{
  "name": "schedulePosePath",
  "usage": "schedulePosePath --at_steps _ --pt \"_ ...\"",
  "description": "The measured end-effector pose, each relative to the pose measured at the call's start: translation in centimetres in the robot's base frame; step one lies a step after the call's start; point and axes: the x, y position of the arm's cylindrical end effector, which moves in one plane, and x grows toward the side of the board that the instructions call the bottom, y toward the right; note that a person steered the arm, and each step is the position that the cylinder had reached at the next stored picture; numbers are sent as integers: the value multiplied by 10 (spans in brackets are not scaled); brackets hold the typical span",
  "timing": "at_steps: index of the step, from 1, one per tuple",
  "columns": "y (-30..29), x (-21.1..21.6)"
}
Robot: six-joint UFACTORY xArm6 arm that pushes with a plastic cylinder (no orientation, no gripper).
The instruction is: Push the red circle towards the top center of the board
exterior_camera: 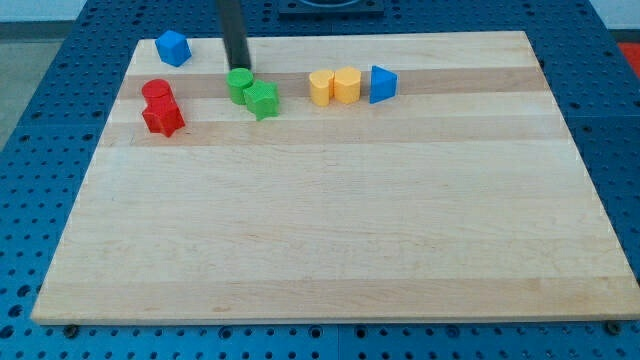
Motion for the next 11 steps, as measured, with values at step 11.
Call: schedulePosePath --at_steps 11 --pt "-40 14"
